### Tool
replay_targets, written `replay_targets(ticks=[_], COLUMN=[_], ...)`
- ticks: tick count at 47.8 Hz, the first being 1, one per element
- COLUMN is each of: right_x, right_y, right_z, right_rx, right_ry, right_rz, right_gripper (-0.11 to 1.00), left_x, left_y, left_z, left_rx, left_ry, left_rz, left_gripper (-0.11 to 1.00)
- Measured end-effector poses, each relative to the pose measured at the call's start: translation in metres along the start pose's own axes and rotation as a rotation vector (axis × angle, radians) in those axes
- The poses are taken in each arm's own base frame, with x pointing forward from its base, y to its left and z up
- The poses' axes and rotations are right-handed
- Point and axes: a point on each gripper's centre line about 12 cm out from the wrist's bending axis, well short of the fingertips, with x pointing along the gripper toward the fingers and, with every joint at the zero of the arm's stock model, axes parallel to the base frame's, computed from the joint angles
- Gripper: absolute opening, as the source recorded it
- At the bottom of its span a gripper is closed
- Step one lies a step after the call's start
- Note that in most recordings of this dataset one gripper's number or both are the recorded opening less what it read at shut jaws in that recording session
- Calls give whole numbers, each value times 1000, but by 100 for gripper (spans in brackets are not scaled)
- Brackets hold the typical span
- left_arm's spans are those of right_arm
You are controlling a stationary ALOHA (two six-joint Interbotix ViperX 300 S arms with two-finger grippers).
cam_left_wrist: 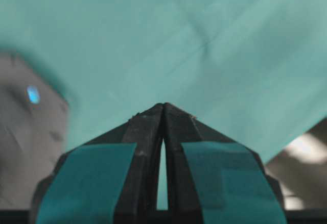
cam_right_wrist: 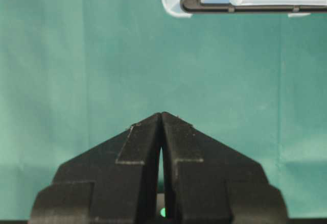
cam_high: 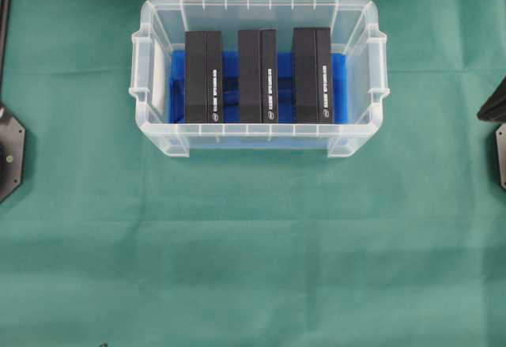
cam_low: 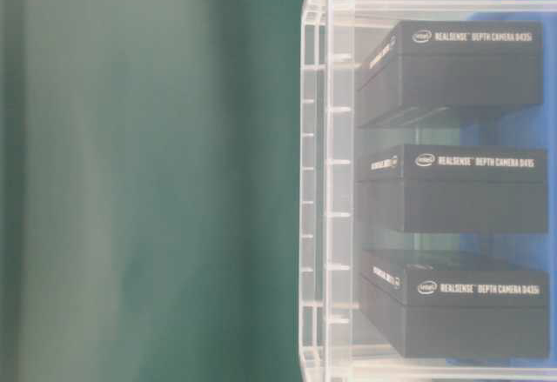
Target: Take the box out of the case with the left arm.
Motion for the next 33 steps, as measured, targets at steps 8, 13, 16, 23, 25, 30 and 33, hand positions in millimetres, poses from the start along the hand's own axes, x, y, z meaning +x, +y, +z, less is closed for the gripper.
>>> replay_targets(ticks=[8,13,16,23,25,30,33], right_x=[0,0,0,0,1,0,0], right_y=[-1,-1,-1,-1,0,-1,-1], right_z=[0,0,0,0,0,0,1], right_rx=[-1,-1,0,-1,-1,-2,-5], right_ry=[1,1,1,2,4,2,1], right_rz=[-5,-5,-5,-5,-5,-8,-12], right_gripper=[3,3,3,3,3,3,3], left_x=[-1,0,1,3,3,2,4], left_y=[4,4,4,6,8,14,16], left_z=[-1,0,0,4,5,9,12], left_rx=[-205,-213,-216,-212,-213,-190,-182], left_ry=[3,0,1,-3,-4,1,1], left_rz=[32,41,47,69,79,115,132], left_gripper=[2,2,2,2,2,2,2])
